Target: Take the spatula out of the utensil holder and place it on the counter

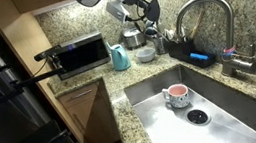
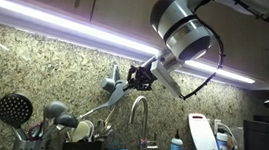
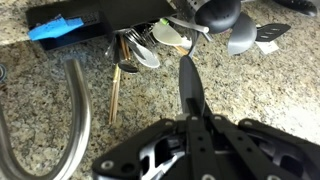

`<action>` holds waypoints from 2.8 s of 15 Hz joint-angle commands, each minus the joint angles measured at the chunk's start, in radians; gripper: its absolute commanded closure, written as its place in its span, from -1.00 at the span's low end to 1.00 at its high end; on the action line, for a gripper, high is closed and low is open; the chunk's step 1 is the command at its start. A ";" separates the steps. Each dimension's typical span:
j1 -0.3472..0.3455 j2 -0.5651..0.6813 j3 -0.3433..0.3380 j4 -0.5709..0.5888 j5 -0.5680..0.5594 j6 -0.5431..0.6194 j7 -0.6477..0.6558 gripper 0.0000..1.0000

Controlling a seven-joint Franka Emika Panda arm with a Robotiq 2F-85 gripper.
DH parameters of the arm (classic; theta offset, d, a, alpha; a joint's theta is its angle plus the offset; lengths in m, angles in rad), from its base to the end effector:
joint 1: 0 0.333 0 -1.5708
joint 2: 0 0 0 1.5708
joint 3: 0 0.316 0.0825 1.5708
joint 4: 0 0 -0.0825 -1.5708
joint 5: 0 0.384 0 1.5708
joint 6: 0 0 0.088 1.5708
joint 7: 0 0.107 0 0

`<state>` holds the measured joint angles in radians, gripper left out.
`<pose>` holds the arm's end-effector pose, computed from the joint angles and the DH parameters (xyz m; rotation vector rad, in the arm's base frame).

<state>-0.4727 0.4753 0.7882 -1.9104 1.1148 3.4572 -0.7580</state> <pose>0.6360 0.0371 0.3760 -2.4742 0.5226 -1.2631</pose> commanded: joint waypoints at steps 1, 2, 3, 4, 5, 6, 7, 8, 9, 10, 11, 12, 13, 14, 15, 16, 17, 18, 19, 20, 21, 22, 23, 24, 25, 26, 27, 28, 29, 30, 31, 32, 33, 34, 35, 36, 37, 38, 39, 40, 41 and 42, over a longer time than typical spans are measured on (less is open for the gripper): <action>-0.138 -0.061 0.125 -0.091 -0.047 0.000 0.041 0.98; -0.173 -0.072 0.154 -0.106 -0.060 0.000 0.047 0.98; -0.212 -0.083 0.187 -0.123 -0.073 0.000 0.049 0.98; -0.252 -0.088 0.222 -0.133 -0.090 0.000 0.054 0.98; -0.286 -0.093 0.249 -0.142 -0.103 0.000 0.060 0.98; -0.324 -0.099 0.280 -0.155 -0.119 0.000 0.065 0.98; -0.364 -0.105 0.313 -0.170 -0.135 0.000 0.073 0.98; -0.405 -0.113 0.348 -0.191 -0.151 0.000 0.080 0.98; -0.449 -0.117 0.386 -0.212 -0.166 0.000 0.082 0.98; -0.493 -0.124 0.420 -0.234 -0.182 0.000 0.088 0.98; -0.547 -0.121 0.466 -0.259 -0.200 0.000 0.091 0.98; -0.590 -0.131 0.498 -0.280 -0.217 0.000 0.101 0.98; -0.641 -0.129 0.539 -0.305 -0.233 0.000 0.099 0.98; -0.691 -0.135 0.573 -0.321 -0.253 0.000 0.113 0.98; -0.742 -0.125 0.614 -0.334 -0.274 0.000 0.127 0.98; -0.651 -0.086 0.545 -0.290 -0.237 0.000 0.067 0.93; -0.692 -0.088 0.575 -0.306 -0.253 0.000 0.080 0.93; -0.713 -0.089 0.589 -0.314 -0.258 0.000 0.081 0.93; -0.720 -0.089 0.592 -0.317 -0.260 0.000 0.081 0.93; -0.722 -0.089 0.591 -0.318 -0.261 0.000 0.081 0.93; -0.722 -0.089 0.592 -0.318 -0.261 0.000 0.081 0.93; -0.722 -0.089 0.592 -0.319 -0.262 0.000 0.081 0.93; -0.722 -0.090 0.593 -0.320 -0.262 0.000 0.081 0.93; -0.722 -0.090 0.595 -0.321 -0.262 0.000 0.081 0.93; -0.722 -0.091 0.596 -0.322 -0.262 0.000 0.081 0.93; -0.722 -0.091 0.597 -0.323 -0.262 0.000 0.081 0.93; -0.722 -0.091 0.597 -0.323 -0.262 0.000 0.081 0.93; -0.722 -0.091 0.597 -0.323 -0.262 0.000 0.081 0.93; -0.722 -0.091 0.597 -0.323 -0.262 0.000 0.081 0.93; -0.722 -0.091 0.597 -0.323 -0.262 0.000 0.081 0.93; -0.722 -0.091 0.597 -0.323 -0.262 0.000 0.081 0.93; -0.722 -0.091 0.597 -0.323 -0.262 0.000 0.081 0.93; -0.722 -0.091 0.597 -0.323 -0.262 0.000 0.081 0.93; -0.722 -0.091 0.597 -0.323 -0.262 0.000 0.081 0.93; -0.722 -0.091 0.597 -0.323 -0.262 0.000 0.081 0.98; -0.731 -0.084 0.603 -0.329 -0.267 -0.001 0.077 0.98; -0.739 -0.078 0.609 -0.332 -0.270 -0.001 0.075 0.98; -0.747 -0.078 0.612 -0.338 -0.273 -0.002 0.075 0.98; -0.758 -0.077 0.621 -0.347 -0.271 -0.003 0.072 0.98; -0.774 -0.080 0.633 -0.352 -0.278 -0.002 0.074 0.98; -0.794 -0.085 0.648 -0.361 -0.279 -0.002 0.074 0.98; -0.813 -0.085 0.663 -0.371 -0.277 -0.002 0.071 0.98</action>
<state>-1.2153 0.3952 1.3915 -2.2558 0.8501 3.4556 -0.6817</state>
